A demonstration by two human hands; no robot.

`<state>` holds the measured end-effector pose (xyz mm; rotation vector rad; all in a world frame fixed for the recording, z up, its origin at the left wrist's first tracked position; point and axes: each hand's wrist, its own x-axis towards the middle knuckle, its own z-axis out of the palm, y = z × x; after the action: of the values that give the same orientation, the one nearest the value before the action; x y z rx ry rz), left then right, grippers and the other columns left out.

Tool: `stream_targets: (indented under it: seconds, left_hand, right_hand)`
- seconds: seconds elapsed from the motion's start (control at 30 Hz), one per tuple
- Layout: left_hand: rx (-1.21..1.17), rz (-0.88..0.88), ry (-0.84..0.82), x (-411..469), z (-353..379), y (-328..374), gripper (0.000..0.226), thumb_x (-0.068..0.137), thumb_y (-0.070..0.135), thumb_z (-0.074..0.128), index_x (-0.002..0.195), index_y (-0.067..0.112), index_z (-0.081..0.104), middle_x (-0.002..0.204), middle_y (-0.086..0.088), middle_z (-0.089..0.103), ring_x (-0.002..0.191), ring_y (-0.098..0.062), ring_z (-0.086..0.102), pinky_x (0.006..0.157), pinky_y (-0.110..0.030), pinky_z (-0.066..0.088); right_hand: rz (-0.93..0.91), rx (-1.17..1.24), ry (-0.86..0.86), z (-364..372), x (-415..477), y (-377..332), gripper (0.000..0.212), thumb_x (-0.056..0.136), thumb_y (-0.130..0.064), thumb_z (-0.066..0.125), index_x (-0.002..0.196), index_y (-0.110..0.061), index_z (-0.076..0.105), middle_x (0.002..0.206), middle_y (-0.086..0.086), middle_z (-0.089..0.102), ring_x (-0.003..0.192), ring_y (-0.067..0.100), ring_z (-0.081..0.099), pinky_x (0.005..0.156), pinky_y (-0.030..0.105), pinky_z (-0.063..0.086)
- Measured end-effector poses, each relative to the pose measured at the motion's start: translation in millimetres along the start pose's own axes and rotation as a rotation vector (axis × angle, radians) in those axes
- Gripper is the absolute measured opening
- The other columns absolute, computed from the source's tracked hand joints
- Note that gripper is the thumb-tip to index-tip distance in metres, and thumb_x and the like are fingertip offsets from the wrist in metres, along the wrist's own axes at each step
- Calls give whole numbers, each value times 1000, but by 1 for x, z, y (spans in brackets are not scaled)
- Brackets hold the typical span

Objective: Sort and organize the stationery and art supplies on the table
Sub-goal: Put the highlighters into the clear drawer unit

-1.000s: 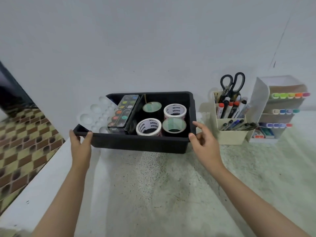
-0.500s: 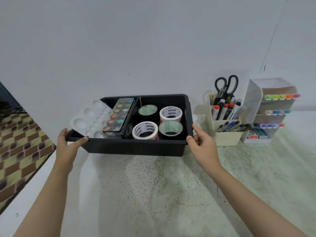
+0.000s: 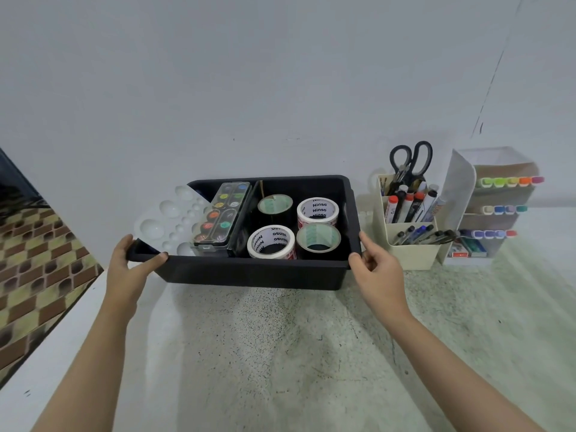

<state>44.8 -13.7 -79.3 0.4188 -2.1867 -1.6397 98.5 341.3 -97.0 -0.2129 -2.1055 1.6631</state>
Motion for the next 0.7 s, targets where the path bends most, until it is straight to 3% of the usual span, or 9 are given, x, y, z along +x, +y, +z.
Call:
stream_targets:
  seconds: [0.23, 0.7]
  left_hand:
    - [30, 46, -16, -9, 10, 1, 70, 83, 7, 69, 143, 17, 35, 147, -8, 38, 136, -28, 33, 110, -49, 29]
    - [19, 76, -27, -21, 20, -4, 70, 84, 11, 68, 145, 22, 35, 148, -3, 37, 137, -24, 32, 111, -50, 28]
  right_hand:
    - [2, -7, 39, -13, 1, 3, 50, 91, -7, 55, 139, -16, 44, 66, -2, 33, 60, 8, 33, 56, 10, 36]
    - [24, 5, 91, -26, 2, 8, 49, 89, -4, 55, 136, -15, 47, 65, -2, 32, 59, 8, 33, 56, 8, 35]
